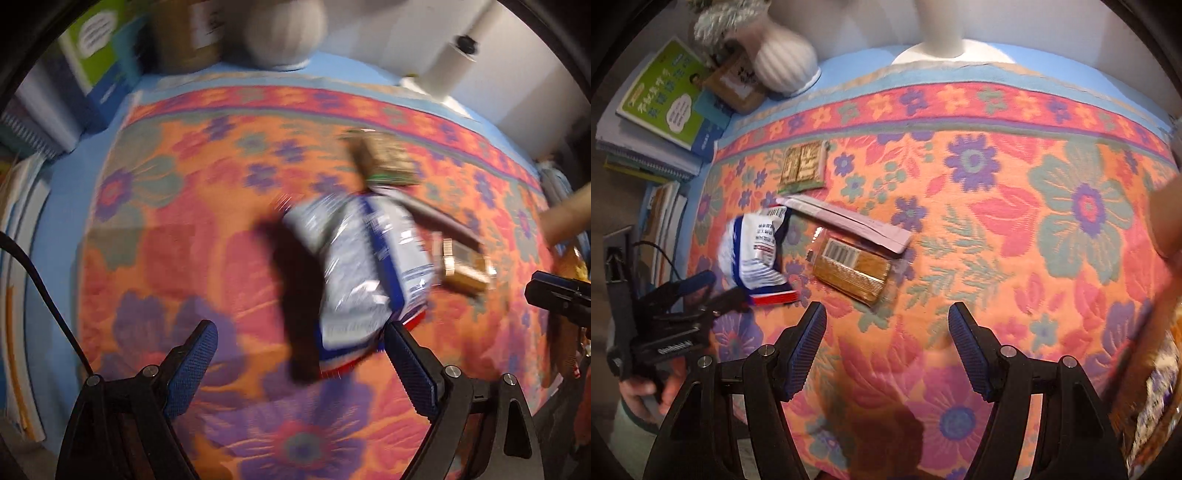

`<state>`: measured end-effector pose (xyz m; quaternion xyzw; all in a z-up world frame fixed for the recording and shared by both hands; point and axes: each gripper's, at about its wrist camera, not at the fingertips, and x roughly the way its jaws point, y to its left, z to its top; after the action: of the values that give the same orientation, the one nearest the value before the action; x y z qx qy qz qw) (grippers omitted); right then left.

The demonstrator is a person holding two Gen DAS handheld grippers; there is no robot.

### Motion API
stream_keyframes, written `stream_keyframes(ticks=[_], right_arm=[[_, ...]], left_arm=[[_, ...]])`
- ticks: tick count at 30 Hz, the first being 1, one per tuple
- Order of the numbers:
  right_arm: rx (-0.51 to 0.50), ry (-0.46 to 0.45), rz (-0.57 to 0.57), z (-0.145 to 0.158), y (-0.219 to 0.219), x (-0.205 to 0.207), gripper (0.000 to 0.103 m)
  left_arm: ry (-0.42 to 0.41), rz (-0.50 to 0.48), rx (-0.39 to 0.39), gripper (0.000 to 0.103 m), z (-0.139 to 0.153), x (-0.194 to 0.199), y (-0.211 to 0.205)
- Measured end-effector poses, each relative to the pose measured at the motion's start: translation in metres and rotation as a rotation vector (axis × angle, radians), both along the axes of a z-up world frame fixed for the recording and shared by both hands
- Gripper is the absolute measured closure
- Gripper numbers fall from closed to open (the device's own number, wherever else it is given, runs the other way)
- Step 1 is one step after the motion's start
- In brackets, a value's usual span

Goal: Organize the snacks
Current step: 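Grasp the white-blue chip bag with left tool while right grasps brown bread pack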

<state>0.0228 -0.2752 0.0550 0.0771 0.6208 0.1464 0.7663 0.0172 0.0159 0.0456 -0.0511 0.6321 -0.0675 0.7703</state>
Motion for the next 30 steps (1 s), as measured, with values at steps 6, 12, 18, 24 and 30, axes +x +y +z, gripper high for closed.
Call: stream_keyframes(ticks=[6, 12, 18, 24, 30], right_arm=[[-0.010, -0.038, 0.153, -0.014, 0.047, 0.017, 0.048], [-0.084, -0.093, 0.239, -0.024, 0.065, 0.027, 0.047], [-0.121, -0.069, 0.341, -0.036, 0.071, 0.036, 0.041], [-0.118, -0.091, 0.336, -0.038, 0.068, 0.021, 0.035], [-0.157, -0.125, 0.356, -0.041, 0.073, 0.001, 0.030]], left_arm=[[0.001, 0.102, -0.016, 0.015, 0.005, -0.002, 0.047], [-0.069, 0.041, -0.160, 0.015, 0.027, 0.017, 0.028], [-0.047, -0.093, -0.140, 0.015, 0.010, 0.041, -0.023], [-0.016, -0.113, -0.105, 0.015, -0.008, 0.043, -0.038], [-0.050, -0.121, -0.059, 0.027, -0.008, 0.041, -0.040]])
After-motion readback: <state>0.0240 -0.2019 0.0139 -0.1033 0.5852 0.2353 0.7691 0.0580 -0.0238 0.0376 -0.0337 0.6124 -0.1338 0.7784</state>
